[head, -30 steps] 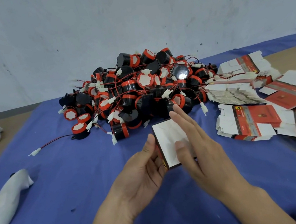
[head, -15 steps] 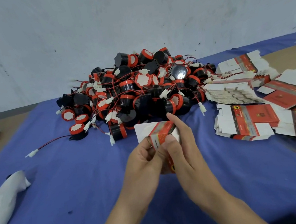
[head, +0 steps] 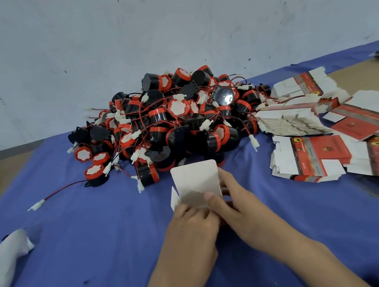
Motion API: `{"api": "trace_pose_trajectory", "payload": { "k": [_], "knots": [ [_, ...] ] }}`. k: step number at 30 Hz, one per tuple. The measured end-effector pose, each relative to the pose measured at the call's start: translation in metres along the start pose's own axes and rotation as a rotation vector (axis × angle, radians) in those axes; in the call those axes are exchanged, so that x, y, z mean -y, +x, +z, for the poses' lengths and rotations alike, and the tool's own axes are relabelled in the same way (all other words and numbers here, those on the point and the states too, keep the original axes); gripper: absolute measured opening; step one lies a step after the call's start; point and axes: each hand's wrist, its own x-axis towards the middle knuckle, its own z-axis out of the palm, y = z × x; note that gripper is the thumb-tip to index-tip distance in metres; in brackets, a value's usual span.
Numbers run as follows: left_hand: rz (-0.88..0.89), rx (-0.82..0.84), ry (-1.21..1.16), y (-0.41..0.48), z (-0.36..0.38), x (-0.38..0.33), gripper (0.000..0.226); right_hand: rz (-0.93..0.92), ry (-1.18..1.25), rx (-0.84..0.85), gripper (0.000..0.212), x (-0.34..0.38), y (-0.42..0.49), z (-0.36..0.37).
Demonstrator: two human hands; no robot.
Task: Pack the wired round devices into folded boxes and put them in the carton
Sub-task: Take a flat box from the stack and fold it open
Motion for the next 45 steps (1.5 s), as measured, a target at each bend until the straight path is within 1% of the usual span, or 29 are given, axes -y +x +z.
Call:
{"api": "trace_pose_trajectory", "payload": {
  "k": [2, 6, 8, 10, 14, 16, 19, 21, 23, 24, 25, 27, 31, 33, 35, 38, 40, 42, 45],
  "knots": [
    [-0.02, 0.023, 0.017, -0.001, 0.006, -0.004, 0.045, 0.033, -0.025, -0.039, 0.036, -0.006, 0.001, -0.003],
    [0.042, -0.095, 0.031, -0.001, 0.009, -0.016, 0.019, 0.07, -0.074, -0.105, 0.044, -0.005, 0.001, -0.01],
    [0.039, -0.168, 0.024, 0.0, 0.006, -0.02, 0.026, 0.053, -0.067, -0.159, 0.046, -0.001, 0.001, -0.015],
    [0.04, -0.246, -0.032, -0.001, 0.001, -0.022, 0.03, 0.034, -0.05, -0.189, 0.048, 0.001, 0.001, -0.019],
    [0.014, -0.456, -0.249, -0.005, -0.009, -0.02, 0.026, 0.042, -0.104, -0.182, 0.046, -0.001, 0.0, -0.024],
    [-0.095, -0.499, -0.33, -0.006, -0.014, -0.017, 0.025, 0.075, -0.096, -0.147, 0.045, -0.003, 0.0, -0.026],
    [-0.436, -0.534, -0.413, -0.006, -0.019, -0.001, 0.025, 0.092, -0.066, -0.086, 0.049, -0.002, 0.0, -0.028],
    [-0.63, -0.574, -0.491, -0.006, -0.017, 0.019, 0.021, 0.109, -0.037, -0.088, 0.052, -0.001, -0.001, -0.03],
    [-0.757, -0.559, -0.549, -0.001, -0.015, 0.04, 0.023, 0.113, 0.032, -0.14, 0.071, -0.002, -0.002, -0.034],
    [-0.79, -0.527, -0.55, 0.004, -0.013, 0.049, 0.027, 0.115, 0.066, -0.177, 0.08, -0.003, -0.002, -0.036],
    [-0.808, -0.482, -0.535, 0.01, -0.011, 0.058, 0.032, 0.119, 0.087, -0.209, 0.084, -0.004, -0.002, -0.039],
    [-0.825, -0.373, -0.44, 0.028, -0.007, 0.071, 0.04, 0.107, 0.087, -0.255, 0.08, -0.004, -0.001, -0.042],
    [-0.826, -0.089, -0.126, 0.067, 0.003, 0.084, 0.062, 0.086, 0.06, -0.304, 0.074, 0.0, 0.001, -0.043],
    [-0.846, -0.023, -0.044, 0.082, 0.009, 0.086, 0.067, 0.071, 0.035, -0.317, 0.071, 0.0, 0.002, -0.044],
    [-0.88, -0.006, 0.004, 0.091, 0.015, 0.088, 0.068, 0.065, 0.021, -0.331, 0.07, -0.001, 0.004, -0.046],
    [-0.881, -0.029, 0.078, 0.097, 0.02, 0.09, 0.061, 0.061, -0.004, -0.343, 0.072, -0.002, 0.006, -0.048],
    [-0.874, -0.08, 0.074, 0.097, 0.016, 0.091, 0.058, 0.058, -0.021, -0.347, 0.073, -0.003, 0.007, -0.049],
    [-0.88, -0.215, -0.005, 0.097, 0.003, 0.092, 0.055, 0.059, -0.024, -0.359, 0.075, -0.003, 0.008, -0.052],
    [-0.951, -0.453, -0.223, 0.099, -0.033, 0.1, 0.049, 0.053, -0.024, -0.392, 0.076, 0.0, 0.008, -0.053]
  ]
}}
